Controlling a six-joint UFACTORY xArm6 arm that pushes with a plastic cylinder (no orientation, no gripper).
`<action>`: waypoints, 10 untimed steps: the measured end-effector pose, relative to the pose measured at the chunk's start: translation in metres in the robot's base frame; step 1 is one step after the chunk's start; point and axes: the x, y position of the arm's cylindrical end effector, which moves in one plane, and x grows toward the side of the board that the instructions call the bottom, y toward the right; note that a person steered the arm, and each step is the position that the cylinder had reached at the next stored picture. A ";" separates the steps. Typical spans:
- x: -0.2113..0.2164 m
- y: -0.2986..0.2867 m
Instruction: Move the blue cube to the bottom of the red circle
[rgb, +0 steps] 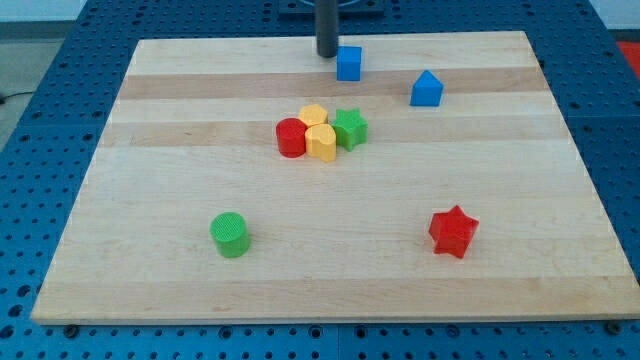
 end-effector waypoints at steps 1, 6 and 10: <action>-0.014 0.040; 0.076 -0.018; 0.105 -0.044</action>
